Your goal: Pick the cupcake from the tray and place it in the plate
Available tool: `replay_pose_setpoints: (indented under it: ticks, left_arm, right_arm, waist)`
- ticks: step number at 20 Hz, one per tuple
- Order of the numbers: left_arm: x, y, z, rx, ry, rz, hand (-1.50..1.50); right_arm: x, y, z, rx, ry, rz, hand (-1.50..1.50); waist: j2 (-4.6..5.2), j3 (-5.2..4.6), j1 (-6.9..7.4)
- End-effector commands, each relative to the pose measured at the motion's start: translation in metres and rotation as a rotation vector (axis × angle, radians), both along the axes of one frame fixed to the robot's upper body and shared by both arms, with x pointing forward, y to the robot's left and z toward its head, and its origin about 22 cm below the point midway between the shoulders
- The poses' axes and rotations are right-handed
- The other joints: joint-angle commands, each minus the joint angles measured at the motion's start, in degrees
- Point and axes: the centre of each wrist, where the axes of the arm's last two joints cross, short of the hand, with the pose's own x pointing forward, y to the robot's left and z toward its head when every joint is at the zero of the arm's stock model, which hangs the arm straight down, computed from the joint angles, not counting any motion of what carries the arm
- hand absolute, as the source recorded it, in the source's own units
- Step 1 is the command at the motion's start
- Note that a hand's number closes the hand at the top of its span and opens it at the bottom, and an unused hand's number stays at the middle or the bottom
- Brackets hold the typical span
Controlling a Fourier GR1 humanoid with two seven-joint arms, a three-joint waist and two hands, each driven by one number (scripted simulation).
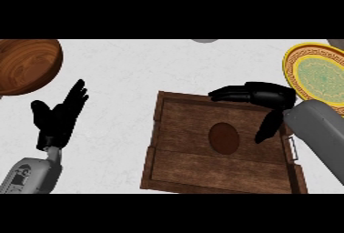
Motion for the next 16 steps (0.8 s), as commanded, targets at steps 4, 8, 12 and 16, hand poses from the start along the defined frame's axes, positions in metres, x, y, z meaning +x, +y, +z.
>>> replay_pose_setpoints:
  ticks: [4, 8, 12, 16]
  left_arm:
    - [-0.009, -0.007, -0.008, -0.005, -0.003, 0.011, 0.00]
    - [-0.005, 0.010, 0.003, 0.008, -0.001, 0.007, 0.00]
    - [0.002, -0.005, -0.008, 0.000, 0.004, 0.032, 0.00]
    - [0.001, 0.017, -0.014, -0.012, -0.003, 0.013, 0.00]
  right_arm:
    - [0.003, 0.016, -0.018, -0.128, -0.029, 0.146, -1.50]
    - [0.009, 0.043, -0.013, -0.223, -0.068, 0.163, -1.50]
    - [0.007, 0.043, -0.012, -0.259, -0.068, 0.189, -1.50]
    - [0.011, 0.051, -0.015, -0.281, -0.071, 0.193, -1.50]
  waist:
    - [-0.18, -0.02, -0.50]
    - [-0.23, -0.04, -0.64]
    - [-0.25, -0.06, -1.30]
    - [-0.19, -0.06, -1.19]
